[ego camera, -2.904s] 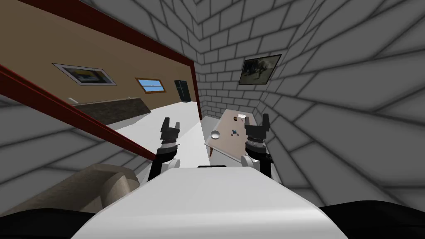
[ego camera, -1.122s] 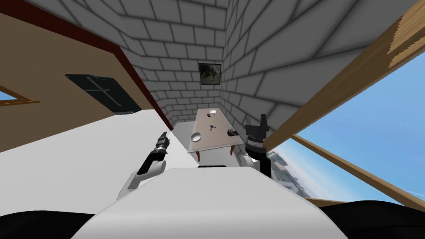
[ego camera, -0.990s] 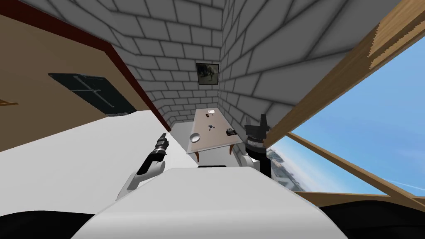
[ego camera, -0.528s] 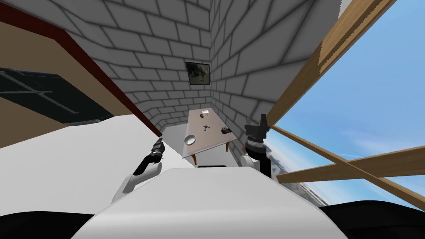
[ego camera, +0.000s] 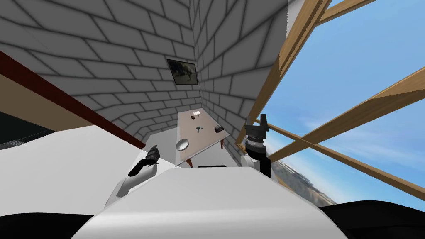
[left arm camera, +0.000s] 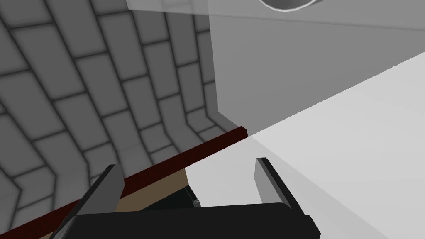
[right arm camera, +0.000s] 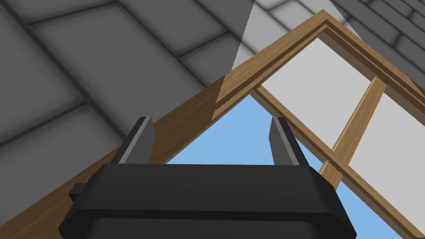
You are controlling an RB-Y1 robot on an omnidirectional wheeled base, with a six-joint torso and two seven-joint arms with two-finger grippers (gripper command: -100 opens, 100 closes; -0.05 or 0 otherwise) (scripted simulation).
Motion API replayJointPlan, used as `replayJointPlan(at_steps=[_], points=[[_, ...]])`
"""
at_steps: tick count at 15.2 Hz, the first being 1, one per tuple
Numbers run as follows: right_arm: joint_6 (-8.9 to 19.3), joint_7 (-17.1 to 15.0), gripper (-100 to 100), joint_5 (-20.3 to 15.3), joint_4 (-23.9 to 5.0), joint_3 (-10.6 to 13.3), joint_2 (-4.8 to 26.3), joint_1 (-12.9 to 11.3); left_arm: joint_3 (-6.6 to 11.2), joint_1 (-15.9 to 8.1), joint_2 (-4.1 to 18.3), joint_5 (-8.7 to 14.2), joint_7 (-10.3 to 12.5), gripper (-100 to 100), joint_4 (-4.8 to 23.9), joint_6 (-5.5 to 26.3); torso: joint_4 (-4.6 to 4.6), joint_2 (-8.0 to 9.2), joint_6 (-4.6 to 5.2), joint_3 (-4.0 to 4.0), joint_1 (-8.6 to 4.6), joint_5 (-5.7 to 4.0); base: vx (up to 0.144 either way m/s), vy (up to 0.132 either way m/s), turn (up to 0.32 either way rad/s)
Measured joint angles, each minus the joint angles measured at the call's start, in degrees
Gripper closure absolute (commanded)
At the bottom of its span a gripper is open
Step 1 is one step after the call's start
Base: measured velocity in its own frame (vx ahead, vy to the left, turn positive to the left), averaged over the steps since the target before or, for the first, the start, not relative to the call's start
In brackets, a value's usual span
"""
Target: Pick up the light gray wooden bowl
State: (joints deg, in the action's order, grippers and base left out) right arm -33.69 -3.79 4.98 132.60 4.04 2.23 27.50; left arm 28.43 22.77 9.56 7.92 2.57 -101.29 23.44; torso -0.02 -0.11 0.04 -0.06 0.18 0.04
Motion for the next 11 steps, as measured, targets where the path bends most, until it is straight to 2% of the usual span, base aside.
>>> replayJointPlan(at_steps=[2,4,7,10,11], points=[[0.0,0.0,0,0.0,0.0,0.0,0.0,0.0,1.72,-0.06,-0.19,0.52,0.1,-100,2.19,2.14,0.0,0.01,0.0,0.0,0.03,0.0,-0.006,0.03,-0.292],[0.0,0.0,0,0.0,0.0,0.0,0.0,0.0,2.83,-0.02,-0.73,0.58,0.15,-100,3.0,4.02,0.0,0.0,0.01,0.0,-0.02,0.0,-0.006,0.02,-0.358],[0.0,0.0,0,0.0,0.0,0.0,0.0,0.0,5.3,-1.06,-0.76,1.0,0.37,-100,5.91,7.63,0.0,-0.02,0.0,-0.01,0.0,0.0,-0.004,0.024,-0.325],[0.0,0.0,0,0.0,0.0,0.0,0.0,0.0,7.12,-1.05,-0.85,1.69,0.54,-100,6.97,11.09,0.0,-0.01,-0.02,0.0,-0.01,-0.01,-0.007,0.024,-0.421],[0.0,0.0,0,0.0,0.0,0.0,0.0,0.0,8.02,-1.5,-0.93,1.76,0.61,-100,8.22,12.26,0.0,-0.01,0.02,-0.01,0.01,0.0,-0.007,0.035,-0.343]])
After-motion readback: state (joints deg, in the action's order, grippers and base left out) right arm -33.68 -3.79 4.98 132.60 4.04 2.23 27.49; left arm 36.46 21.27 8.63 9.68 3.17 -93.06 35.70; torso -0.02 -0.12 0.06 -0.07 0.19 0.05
